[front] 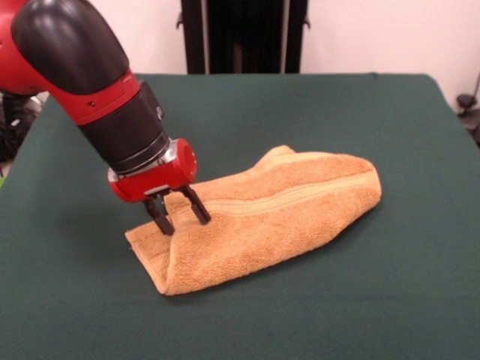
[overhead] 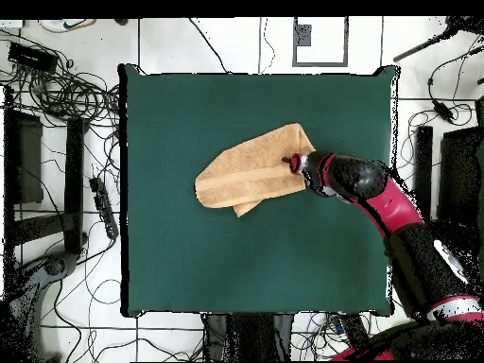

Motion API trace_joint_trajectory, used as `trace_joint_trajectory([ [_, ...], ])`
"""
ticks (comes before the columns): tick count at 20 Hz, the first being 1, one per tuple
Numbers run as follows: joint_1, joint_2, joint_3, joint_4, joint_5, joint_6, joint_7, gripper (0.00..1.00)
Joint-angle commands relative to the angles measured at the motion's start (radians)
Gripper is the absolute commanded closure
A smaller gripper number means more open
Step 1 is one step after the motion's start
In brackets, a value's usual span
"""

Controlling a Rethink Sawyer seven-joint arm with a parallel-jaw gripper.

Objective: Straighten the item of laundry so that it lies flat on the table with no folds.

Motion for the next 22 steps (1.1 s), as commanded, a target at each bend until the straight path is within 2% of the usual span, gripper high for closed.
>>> trace_joint_trajectory([
  [1,0.022,0.055,0.161,0.197,0.101,0.066,0.138,0.00],
  [9,-0.020,0.072,0.222,0.227,0.197,0.163,0.126,0.00],
  [15,-0.021,0.065,0.223,0.230,0.195,0.158,0.109,0.00],
  [16,-0.017,0.061,0.219,0.223,0.185,0.151,0.100,1.00],
  [18,0.012,0.046,0.185,0.193,0.164,0.205,0.086,1.00],
  [22,0.037,0.027,0.148,0.165,0.120,0.167,0.071,1.00],
])
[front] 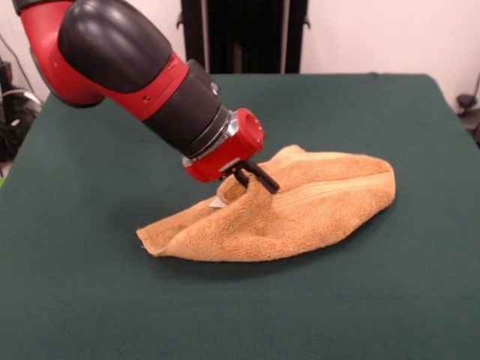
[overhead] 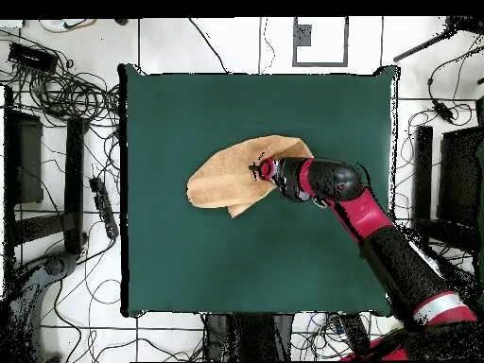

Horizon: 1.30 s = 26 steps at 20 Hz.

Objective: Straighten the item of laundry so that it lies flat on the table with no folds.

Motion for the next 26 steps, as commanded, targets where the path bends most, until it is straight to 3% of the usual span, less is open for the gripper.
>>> trace_joint_trajectory([
  [1,0.084,-0.014,0.006,0.017,-0.019,0.096,0.081,1.00],
  [4,0.103,-0.029,-0.032,-0.002,-0.021,0.050,0.118,1.00],
  [8,0.187,-0.060,-0.193,-0.089,-0.050,-0.027,0.218,1.00],
  [13,0.289,-0.085,-0.364,-0.122,0.032,-0.070,0.414,1.00],
  [17,0.476,0.002,-0.663,-0.302,-0.008,-0.093,0.547,1.00],
  [19,0.541,0.066,-0.751,-0.368,0.017,-0.120,0.613,1.00],
  [23,0.604,0.128,-0.823,-0.413,0.104,-0.118,0.731,1.00],
  [26,0.643,0.115,-0.849,-0.387,0.158,-0.077,0.836,1.00],
])
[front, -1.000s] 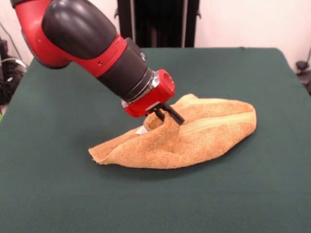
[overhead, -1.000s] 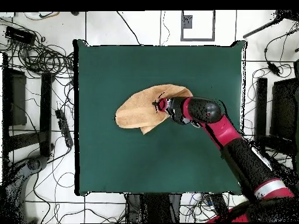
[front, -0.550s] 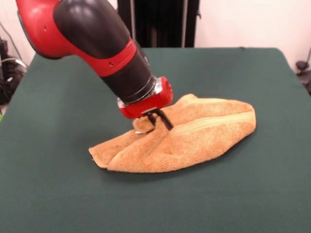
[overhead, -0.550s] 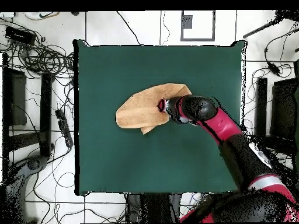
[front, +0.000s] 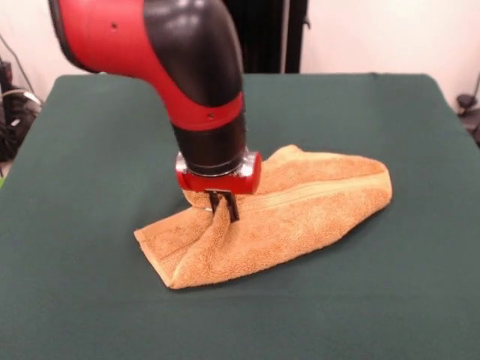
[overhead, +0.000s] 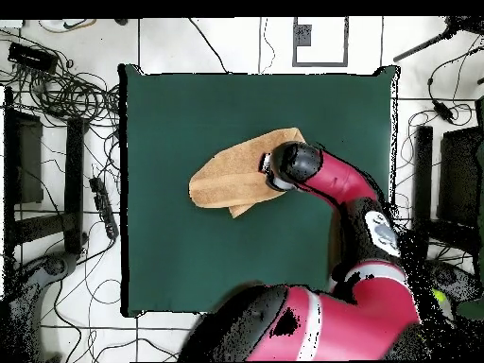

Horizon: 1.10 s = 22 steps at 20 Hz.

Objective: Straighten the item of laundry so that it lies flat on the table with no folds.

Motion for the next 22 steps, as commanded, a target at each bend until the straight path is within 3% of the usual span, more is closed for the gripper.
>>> trace_joint_trajectory([
  [1,0.096,0.159,-0.204,-0.098,0.110,-0.031,0.544,1.00],
  [5,0.149,0.100,-0.174,-0.043,0.182,0.089,0.651,1.00],
  [8,0.224,0.078,-0.205,-0.038,0.198,0.126,0.736,1.00],
  [17,0.360,0.112,-0.228,-0.110,0.319,0.174,1.005,1.00],
  [22,0.428,0.173,-0.296,-0.233,0.334,0.229,1.135,1.00],
])
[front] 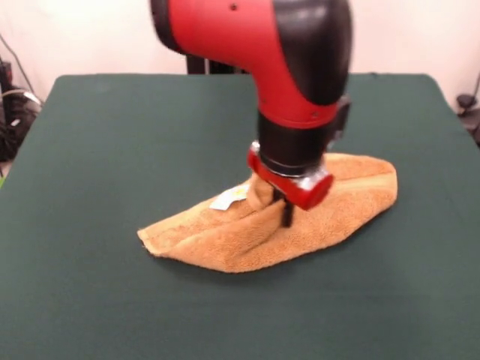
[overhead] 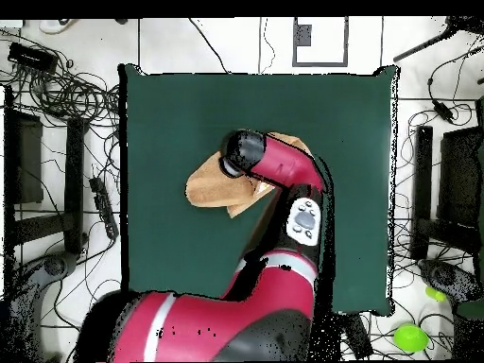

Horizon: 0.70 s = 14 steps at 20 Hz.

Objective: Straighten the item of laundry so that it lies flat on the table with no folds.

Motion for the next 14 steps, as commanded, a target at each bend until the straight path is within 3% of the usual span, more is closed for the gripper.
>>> trace_joint_trajectory([
  [1,0.133,0.107,-0.043,-0.157,0.086,0.198,0.498,1.00],
  [5,0.171,0.160,-0.125,-0.241,0.087,0.277,0.618,1.00],
  [12,0.206,0.252,-0.267,-0.340,0.007,0.421,0.679,1.00],
  [14,0.209,0.278,-0.299,-0.366,0.015,0.485,0.742,1.00],
])
